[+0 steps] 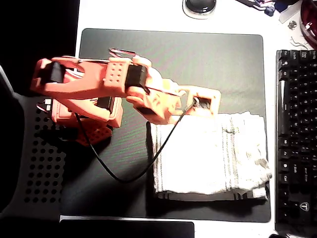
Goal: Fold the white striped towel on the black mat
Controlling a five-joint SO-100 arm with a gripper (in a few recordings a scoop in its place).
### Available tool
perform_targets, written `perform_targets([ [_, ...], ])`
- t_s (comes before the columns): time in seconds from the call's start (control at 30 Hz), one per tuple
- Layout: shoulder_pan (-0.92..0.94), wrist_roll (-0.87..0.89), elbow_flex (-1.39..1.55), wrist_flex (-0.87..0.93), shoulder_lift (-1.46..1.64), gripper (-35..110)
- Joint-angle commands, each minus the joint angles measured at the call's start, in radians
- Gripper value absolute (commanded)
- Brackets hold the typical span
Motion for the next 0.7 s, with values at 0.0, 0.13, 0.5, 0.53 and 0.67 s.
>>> perform_targets([
  [0.0, -0.075, 0.003, 0.132, -0.005, 0.198, 12],
  [0.13, -0.109, 0.015, 0.298, -0.017, 0.36, 9],
  [0.5, -0.121, 0.009, 0.643, -0.083, 0.692, 0],
  [0.53, -0.121, 0.009, 0.667, -0.077, 0.716, 0],
  [0.67, -0.121, 0.026, 0.724, -0.066, 0.752, 0],
])
